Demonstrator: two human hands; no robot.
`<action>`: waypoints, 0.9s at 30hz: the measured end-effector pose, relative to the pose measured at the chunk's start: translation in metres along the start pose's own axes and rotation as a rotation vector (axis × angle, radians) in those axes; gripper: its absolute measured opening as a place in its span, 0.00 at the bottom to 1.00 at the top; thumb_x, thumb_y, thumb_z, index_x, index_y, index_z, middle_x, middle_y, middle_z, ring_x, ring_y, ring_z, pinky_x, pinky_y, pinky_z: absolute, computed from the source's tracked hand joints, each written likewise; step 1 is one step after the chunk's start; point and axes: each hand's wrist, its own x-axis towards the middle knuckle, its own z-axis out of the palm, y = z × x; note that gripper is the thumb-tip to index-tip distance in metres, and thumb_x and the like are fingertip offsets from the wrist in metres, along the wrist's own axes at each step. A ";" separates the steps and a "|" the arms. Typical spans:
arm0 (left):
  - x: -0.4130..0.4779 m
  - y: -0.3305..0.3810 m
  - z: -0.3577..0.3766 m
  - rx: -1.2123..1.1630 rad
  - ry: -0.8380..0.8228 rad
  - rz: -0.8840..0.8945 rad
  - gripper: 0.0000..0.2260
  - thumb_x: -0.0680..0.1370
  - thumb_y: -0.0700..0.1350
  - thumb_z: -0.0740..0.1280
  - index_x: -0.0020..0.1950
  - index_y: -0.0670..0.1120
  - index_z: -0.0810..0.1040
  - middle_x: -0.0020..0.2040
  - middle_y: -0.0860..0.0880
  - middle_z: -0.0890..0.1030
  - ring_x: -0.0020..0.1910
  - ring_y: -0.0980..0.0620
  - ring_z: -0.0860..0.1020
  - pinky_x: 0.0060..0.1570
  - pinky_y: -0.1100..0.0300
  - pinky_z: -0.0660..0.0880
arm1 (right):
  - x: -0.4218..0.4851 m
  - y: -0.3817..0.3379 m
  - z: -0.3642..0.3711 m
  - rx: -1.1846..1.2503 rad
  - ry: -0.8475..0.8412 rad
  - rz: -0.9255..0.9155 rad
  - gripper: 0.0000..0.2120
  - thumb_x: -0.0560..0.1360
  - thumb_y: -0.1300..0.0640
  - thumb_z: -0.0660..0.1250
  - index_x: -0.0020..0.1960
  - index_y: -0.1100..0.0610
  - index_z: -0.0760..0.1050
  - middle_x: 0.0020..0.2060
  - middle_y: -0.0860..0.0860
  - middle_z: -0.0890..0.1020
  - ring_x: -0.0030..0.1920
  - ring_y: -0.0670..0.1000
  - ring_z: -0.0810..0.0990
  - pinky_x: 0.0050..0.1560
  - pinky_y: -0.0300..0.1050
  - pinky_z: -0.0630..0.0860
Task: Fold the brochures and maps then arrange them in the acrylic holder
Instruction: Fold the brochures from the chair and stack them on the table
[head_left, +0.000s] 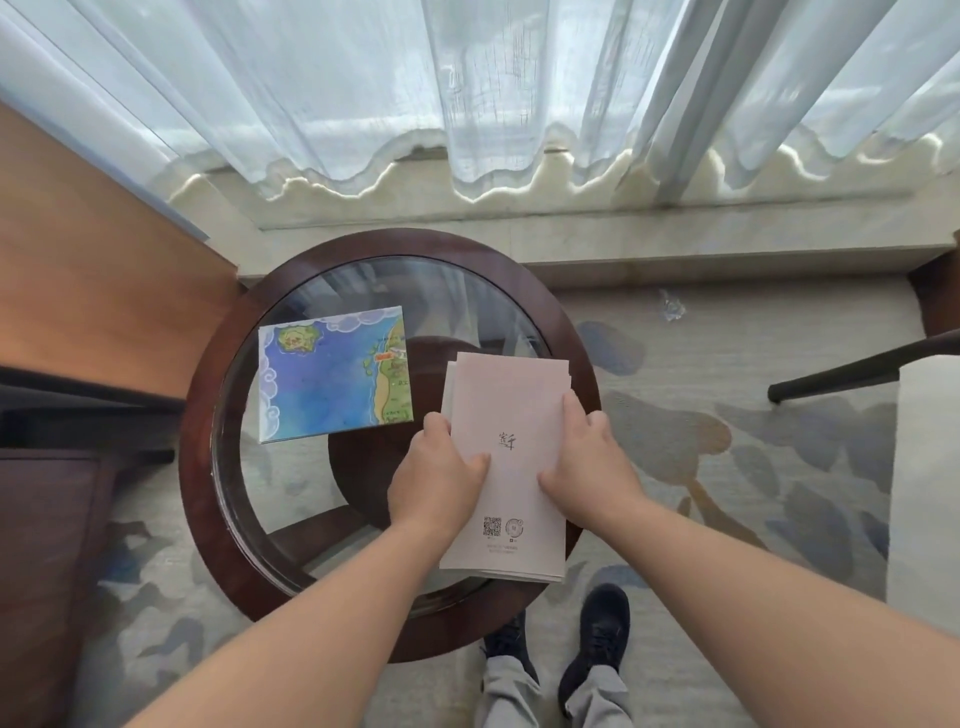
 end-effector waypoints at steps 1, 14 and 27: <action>0.000 0.001 0.000 0.014 0.011 0.001 0.16 0.75 0.55 0.68 0.52 0.50 0.64 0.51 0.49 0.75 0.48 0.46 0.75 0.45 0.49 0.74 | 0.000 0.001 0.000 -0.047 0.011 -0.024 0.40 0.72 0.59 0.66 0.77 0.50 0.47 0.54 0.53 0.64 0.49 0.56 0.73 0.44 0.47 0.70; 0.033 0.047 0.037 0.327 0.066 0.442 0.28 0.82 0.56 0.50 0.80 0.50 0.48 0.81 0.45 0.46 0.79 0.47 0.40 0.76 0.48 0.37 | 0.010 0.021 0.008 -0.458 -0.010 -0.226 0.57 0.68 0.37 0.72 0.79 0.51 0.36 0.79 0.48 0.37 0.79 0.54 0.42 0.76 0.53 0.49; -0.018 -0.022 0.061 0.524 0.091 0.633 0.29 0.80 0.56 0.50 0.78 0.43 0.57 0.78 0.42 0.55 0.77 0.43 0.53 0.72 0.44 0.50 | 0.008 0.025 0.007 -0.470 -0.006 -0.218 0.54 0.71 0.37 0.69 0.78 0.49 0.32 0.78 0.44 0.35 0.79 0.53 0.44 0.73 0.57 0.58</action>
